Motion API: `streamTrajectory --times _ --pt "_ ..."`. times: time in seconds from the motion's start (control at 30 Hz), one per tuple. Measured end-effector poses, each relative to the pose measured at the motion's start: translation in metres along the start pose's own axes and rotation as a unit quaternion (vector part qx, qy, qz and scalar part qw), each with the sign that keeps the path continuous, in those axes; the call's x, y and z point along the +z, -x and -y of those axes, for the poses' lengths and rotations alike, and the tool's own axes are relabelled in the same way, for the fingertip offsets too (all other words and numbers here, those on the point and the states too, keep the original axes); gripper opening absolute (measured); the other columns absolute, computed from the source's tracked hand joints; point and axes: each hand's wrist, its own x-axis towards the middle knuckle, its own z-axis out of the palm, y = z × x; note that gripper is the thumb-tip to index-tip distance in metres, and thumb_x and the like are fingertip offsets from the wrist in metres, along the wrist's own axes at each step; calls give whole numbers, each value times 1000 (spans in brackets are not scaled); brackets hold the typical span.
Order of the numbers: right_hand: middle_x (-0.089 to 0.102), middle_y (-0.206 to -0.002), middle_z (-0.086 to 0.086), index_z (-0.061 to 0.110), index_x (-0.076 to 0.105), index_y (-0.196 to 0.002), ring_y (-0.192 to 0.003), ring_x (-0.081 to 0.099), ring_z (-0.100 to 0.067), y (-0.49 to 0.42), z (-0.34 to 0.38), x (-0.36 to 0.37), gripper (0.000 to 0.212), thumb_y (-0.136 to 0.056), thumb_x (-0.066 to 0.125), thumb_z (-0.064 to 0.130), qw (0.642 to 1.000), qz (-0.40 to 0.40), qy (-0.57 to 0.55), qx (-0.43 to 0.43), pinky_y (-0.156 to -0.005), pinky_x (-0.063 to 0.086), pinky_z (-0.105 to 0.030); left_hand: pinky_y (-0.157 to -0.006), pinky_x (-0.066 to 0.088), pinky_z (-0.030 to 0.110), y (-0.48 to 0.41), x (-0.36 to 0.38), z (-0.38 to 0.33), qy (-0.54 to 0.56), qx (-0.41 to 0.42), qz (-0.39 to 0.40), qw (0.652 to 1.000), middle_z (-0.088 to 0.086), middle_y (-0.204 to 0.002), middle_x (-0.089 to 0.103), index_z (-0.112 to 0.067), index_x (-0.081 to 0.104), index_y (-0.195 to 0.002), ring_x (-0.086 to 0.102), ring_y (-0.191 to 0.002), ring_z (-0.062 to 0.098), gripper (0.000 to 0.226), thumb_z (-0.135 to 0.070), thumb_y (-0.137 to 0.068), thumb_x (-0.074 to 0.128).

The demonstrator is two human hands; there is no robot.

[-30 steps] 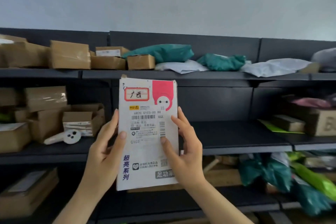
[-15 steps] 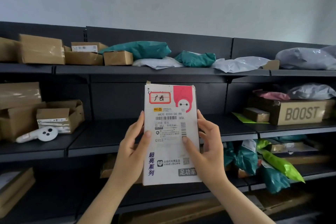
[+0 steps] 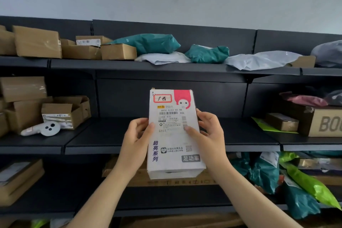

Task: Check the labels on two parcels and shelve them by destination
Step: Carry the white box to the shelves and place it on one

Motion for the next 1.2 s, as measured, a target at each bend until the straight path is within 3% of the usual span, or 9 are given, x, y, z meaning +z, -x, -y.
streamTrajectory --times 0.17,0.3,0.47,0.63,0.7,0.87,1.0,1.1,1.2 --pt "66 -117 7 30 53 -108 -99 72 -18 -45 -15 10 39 -84 76 10 997 -11 -25 68 -79 62 -48 -61 52 12 -45 0 16 -30 0 17 999 0 -100 71 -10 57 -114 71 -83 3 24 -24 -96 50" --pt "69 -110 5 23 55 -110 -88 75 -17 -86 -34 21 33 -87 70 5 991 -29 -81 102 -70 63 -38 -59 49 9 -94 -1 36 -31 -1 30 999 -7 -89 73 -14 63 -107 70 -81 0 20 -21 -99 47" --pt "71 -111 -9 15 60 -113 -94 74 -30 -142 -58 41 29 -88 66 1 971 -64 -159 166 -78 62 -47 -57 50 14 -151 -5 61 -24 -12 41 999 -7 -88 73 -21 65 -103 71 -79 2 20 -22 -100 45" --pt "73 -103 -16 11 60 -111 -83 74 -30 -184 -73 58 29 -86 61 -4 951 -59 -223 204 -66 61 -39 -58 51 12 -200 -14 80 -8 -9 44 999 -9 -87 73 -27 66 -98 69 -75 -3 24 -20 -101 43" --pt "71 -104 -17 11 61 -111 -87 73 -32 -199 -80 63 29 -86 61 -4 947 -63 -228 217 -69 60 -40 -56 51 12 -213 -14 88 -3 -17 50 999 -10 -84 74 -27 67 -96 69 -74 -3 25 -19 -101 43" --pt "71 -102 -23 15 65 -71 -90 70 -38 -224 -101 69 24 -83 59 -5 941 -43 -223 253 -76 57 -44 -54 50 11 -232 -14 108 0 -54 67 996 -10 -78 75 -22 66 -99 69 -72 -3 24 -22 -101 43" --pt "70 -111 -25 8 59 -94 -85 71 -37 -238 -117 71 19 -83 58 -8 935 -51 -226 268 -63 58 -39 -57 51 16 -245 -14 118 1 -77 67 995 -10 -82 75 -21 67 -103 69 -74 -2 23 -26 -100 45" --pt "70 -91 -20 8 57 -82 -71 70 -33 -250 -126 70 19 -84 56 -10 930 -41 -231 283 -52 57 -34 -66 49 24 -253 -11 124 1 -100 58 993 -8 -91 74 -28 67 -99 68 -87 5 20 -31 -99 47" --pt "60 -75 -17 11 44 -64 -58 65 -28 -261 -134 68 33 -86 50 -12 929 -17 -222 297 -45 53 -28 -64 50 23 -261 -7 130 -21 -118 59 991 -3 -96 74 -26 67 -101 68 -92 10 21 -34 -98 48"
